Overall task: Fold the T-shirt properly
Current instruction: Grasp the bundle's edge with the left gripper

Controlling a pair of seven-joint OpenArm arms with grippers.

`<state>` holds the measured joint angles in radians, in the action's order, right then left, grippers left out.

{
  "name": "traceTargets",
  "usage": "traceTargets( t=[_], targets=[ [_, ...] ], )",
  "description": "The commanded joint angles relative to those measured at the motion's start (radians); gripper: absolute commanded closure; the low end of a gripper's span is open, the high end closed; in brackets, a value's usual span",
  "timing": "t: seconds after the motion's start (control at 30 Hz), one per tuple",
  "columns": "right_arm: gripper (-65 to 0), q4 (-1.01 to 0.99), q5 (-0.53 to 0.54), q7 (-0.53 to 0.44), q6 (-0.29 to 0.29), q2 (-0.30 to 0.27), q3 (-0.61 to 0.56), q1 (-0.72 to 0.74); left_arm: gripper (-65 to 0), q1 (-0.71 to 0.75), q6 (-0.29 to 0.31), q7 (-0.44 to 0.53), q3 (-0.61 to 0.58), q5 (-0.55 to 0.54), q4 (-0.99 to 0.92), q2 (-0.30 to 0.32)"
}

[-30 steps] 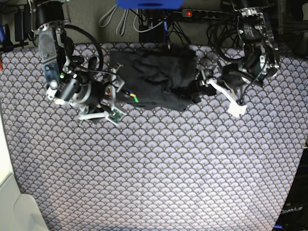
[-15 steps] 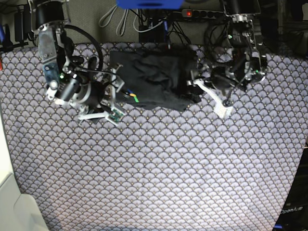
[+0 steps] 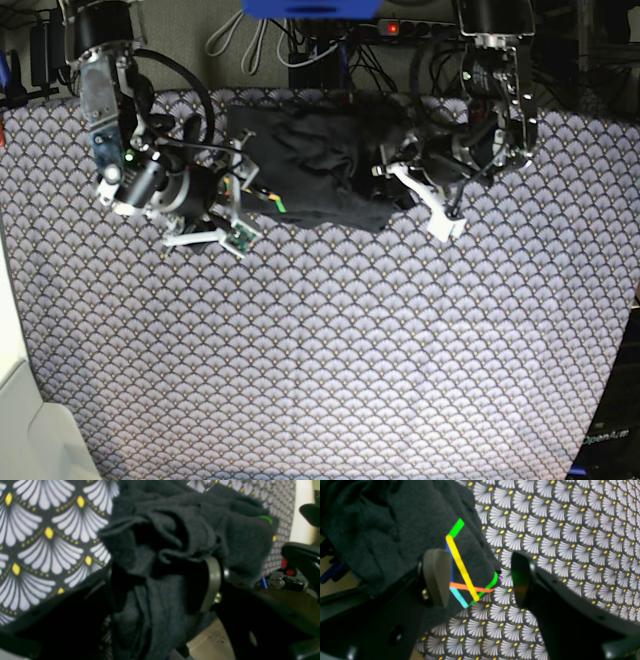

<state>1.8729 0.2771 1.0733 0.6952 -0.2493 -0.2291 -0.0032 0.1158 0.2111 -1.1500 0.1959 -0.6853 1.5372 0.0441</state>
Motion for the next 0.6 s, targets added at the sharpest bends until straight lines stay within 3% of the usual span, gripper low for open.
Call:
traceTargets(
  t=[0.0,0.2,0.37,0.57],
  targets=[
    [-38.4,0.015,0.009,-0.017,0.003,-0.006,0.006,0.013,-38.7,0.000,-0.005,-0.017,-0.006,0.016,-0.004,-0.005],
    [-38.4,0.015,0.009,-0.017,0.003,-0.006,0.004,0.013,-35.9,-0.001,-0.002,-0.017,-0.006,0.016,-0.005,-0.005],
    [-38.4,0.015,0.009,-0.017,0.003,-0.006,0.004,0.013,-11.6,-0.001,0.001,-0.017,-0.008,0.009,-0.031,-0.005],
    [-38.4,0.015,0.009,-0.017,0.003,-0.006,0.004,0.013,-10.7,-0.012,0.001,-0.017,-0.008,0.009,-0.053,-0.003]
  ],
)
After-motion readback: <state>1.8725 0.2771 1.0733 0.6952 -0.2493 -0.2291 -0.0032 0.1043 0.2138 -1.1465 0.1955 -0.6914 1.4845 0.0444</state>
